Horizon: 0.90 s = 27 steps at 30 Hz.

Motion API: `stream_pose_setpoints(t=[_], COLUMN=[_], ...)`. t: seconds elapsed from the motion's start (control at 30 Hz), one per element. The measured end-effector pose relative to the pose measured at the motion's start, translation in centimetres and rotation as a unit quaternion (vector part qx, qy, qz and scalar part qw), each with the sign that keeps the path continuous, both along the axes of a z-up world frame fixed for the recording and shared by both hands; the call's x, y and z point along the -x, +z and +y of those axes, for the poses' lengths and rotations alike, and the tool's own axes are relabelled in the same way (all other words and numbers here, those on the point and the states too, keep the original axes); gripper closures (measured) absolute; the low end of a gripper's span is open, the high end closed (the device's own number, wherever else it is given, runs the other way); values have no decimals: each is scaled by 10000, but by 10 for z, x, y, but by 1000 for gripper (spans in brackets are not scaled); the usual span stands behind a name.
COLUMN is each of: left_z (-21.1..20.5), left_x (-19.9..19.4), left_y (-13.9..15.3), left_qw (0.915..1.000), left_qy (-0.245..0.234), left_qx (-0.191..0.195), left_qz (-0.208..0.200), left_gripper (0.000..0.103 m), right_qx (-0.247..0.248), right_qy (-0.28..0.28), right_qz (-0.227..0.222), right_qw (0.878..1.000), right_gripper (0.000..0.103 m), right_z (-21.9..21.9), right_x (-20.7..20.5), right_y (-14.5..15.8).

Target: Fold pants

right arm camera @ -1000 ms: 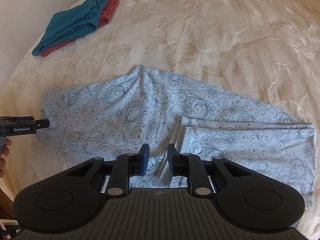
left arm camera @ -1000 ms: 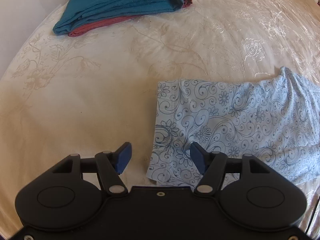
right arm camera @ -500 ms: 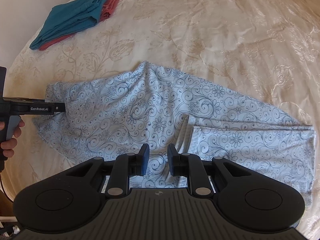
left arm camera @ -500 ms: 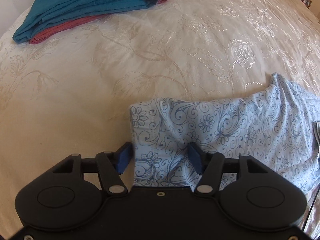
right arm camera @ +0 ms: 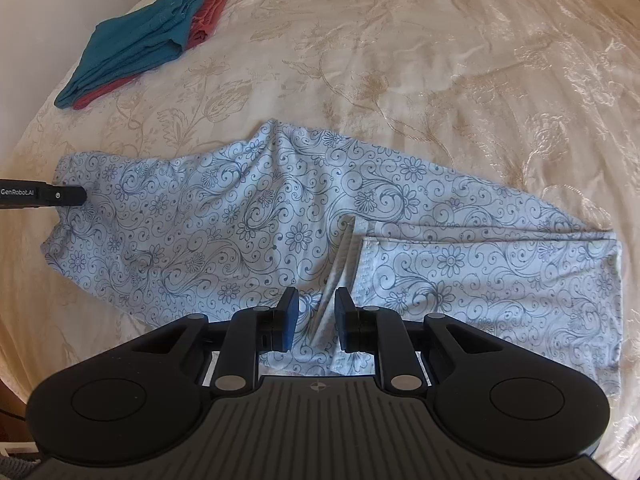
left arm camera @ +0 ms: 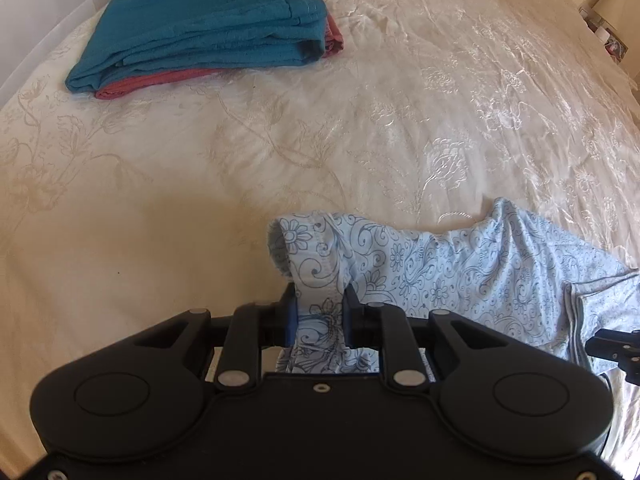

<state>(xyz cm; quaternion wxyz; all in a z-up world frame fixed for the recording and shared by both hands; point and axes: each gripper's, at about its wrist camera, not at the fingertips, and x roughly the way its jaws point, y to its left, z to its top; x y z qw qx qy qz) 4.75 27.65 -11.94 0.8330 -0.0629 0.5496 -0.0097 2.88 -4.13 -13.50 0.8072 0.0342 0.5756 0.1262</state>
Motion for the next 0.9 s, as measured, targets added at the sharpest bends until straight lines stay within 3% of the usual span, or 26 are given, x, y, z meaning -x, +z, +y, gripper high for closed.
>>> stream_pose_setpoints(t=[0.23, 0.43, 0.63, 0.9], left_z=[-41, -118, -214, -333], left_x=[1, -3, -12, -12], left_y=[58, 88, 74, 35], left_qw=[9992, 9978, 9965, 9924], left_qy=[63, -151, -465, -1183], left_qx=[287, 385, 538, 284], left_qz=[-257, -519, -436, -200], left_gripper=[76, 76, 79, 80], right_qx=[-213, -409, -421, -335], right_qy=[-73, -143, -285, -477], right_qz=[-59, -103, -142, -52], right_qw=[9997, 9990, 9986, 9983], right_gripper=[84, 84, 84, 84], right_z=[-28, -68, -115, -173], right_x=[4, 6, 9, 14], right_y=[0, 0, 1, -6])
